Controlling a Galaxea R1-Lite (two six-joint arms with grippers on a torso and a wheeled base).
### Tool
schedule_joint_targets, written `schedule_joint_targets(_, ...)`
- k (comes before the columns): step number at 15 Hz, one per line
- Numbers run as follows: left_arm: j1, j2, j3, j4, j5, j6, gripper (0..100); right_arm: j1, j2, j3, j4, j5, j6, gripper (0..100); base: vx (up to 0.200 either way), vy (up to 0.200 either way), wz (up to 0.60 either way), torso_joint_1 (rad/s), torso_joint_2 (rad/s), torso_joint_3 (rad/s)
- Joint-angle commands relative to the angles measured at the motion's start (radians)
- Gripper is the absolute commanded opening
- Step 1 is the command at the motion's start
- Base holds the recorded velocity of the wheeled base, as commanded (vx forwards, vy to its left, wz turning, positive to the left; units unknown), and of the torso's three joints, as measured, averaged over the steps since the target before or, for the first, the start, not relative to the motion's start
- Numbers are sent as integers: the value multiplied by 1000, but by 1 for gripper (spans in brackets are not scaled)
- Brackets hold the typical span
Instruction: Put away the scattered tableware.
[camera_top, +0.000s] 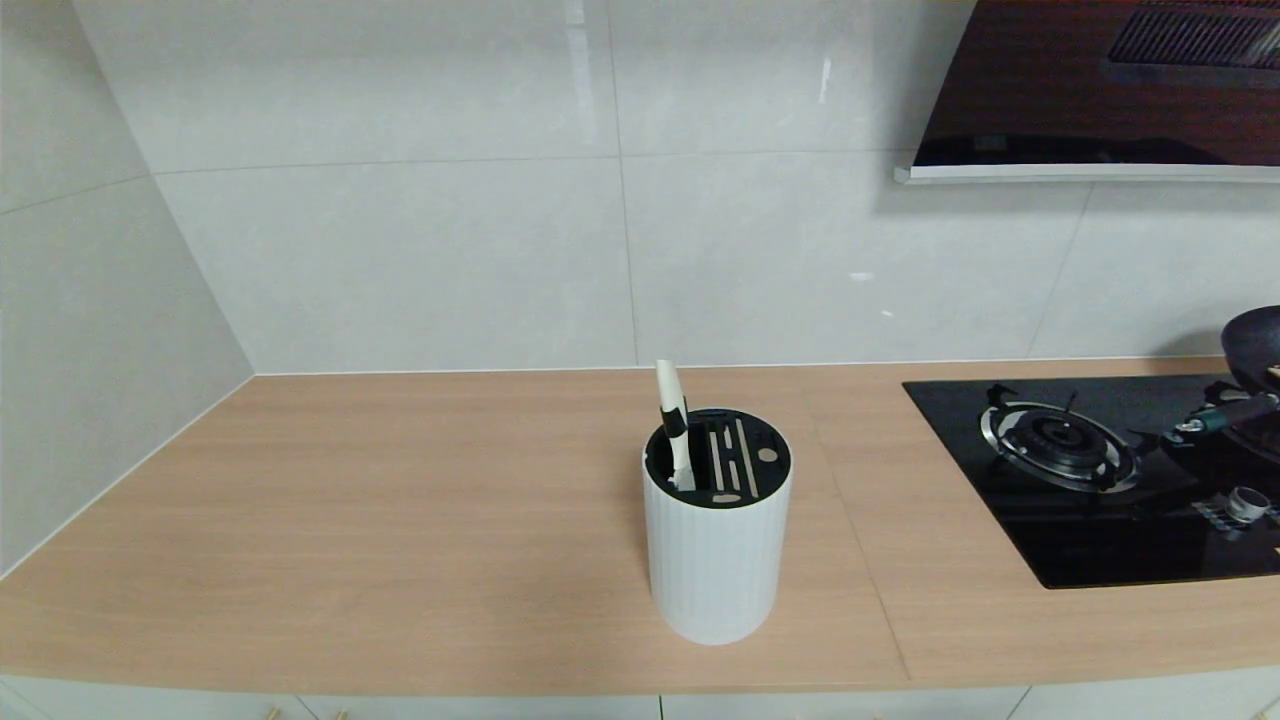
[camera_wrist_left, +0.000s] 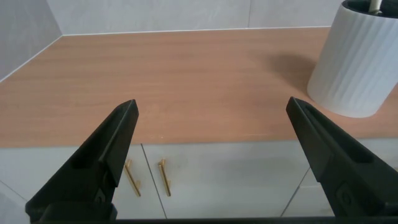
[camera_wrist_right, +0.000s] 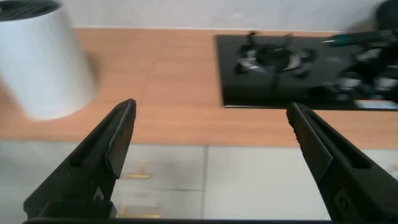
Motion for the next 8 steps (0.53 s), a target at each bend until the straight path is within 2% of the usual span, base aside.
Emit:
schedule_joint_targets(1, 0, 2, 0, 0, 0, 0, 100, -23, -35, 0, 3, -4, 1, 100, 0, 0, 0, 0, 0, 0)
schedule_joint_targets(2, 0, 2, 0, 0, 0, 0, 100, -22, -33, 0, 3, -63, 12, 100, 0, 0, 0, 0, 0, 0)
schedule_joint_targets(8, 0, 2, 0, 0, 0, 0, 100, -22, -33, 0, 4, -63, 25, 100, 0, 0, 0, 0, 0, 0)
